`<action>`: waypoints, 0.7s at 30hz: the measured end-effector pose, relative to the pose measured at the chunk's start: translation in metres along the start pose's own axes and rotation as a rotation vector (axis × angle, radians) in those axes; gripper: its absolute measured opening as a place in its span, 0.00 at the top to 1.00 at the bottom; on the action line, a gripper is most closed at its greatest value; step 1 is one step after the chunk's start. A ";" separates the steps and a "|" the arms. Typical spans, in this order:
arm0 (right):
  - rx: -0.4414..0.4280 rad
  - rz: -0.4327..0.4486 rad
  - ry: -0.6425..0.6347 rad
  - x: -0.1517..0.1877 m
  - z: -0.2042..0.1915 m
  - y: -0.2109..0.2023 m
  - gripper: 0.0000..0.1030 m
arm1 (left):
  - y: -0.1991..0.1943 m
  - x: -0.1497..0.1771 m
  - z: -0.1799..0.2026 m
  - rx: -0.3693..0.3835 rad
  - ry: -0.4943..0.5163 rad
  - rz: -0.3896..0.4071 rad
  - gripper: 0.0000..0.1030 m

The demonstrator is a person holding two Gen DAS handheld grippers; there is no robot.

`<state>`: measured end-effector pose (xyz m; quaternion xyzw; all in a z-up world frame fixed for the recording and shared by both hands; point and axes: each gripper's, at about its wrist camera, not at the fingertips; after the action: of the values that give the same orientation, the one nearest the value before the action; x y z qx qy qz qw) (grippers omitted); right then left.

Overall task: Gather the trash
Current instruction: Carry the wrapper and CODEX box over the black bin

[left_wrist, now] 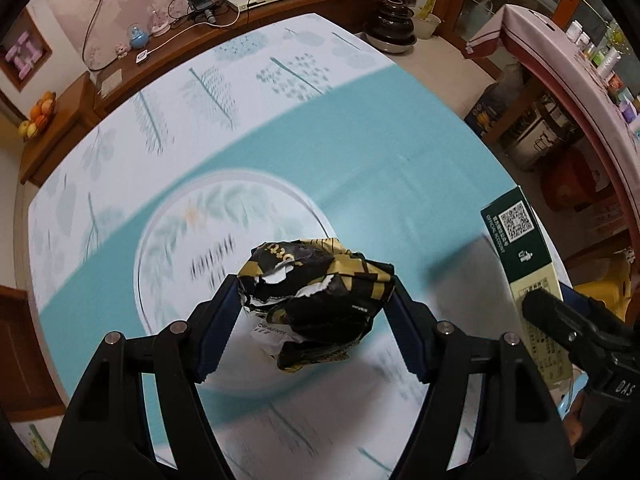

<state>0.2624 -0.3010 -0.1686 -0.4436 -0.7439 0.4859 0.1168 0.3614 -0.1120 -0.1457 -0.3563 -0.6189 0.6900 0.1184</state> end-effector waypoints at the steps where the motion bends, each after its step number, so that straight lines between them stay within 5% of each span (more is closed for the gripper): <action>1: -0.014 -0.005 0.004 0.012 0.007 -0.011 0.06 | -0.005 0.009 0.007 0.006 -0.003 -0.005 0.34; 13: -0.077 -0.062 -0.016 0.151 0.102 -0.125 0.06 | -0.064 0.129 0.129 0.006 -0.041 0.017 0.34; 21: -0.067 -0.094 0.000 0.210 0.169 -0.170 0.06 | -0.072 0.195 0.194 0.001 -0.031 -0.003 0.34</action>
<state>-0.0543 -0.2661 -0.1671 -0.4119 -0.7798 0.4547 0.1245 0.0780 -0.1285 -0.1487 -0.3447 -0.6209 0.6955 0.1099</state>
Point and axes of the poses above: each gripper's, at about its wrist camera, not at the fingertips, and y roughly the way its jaws point, z to its right, x to its underside, and after that the axes turned 8 degrees about y, right-handed
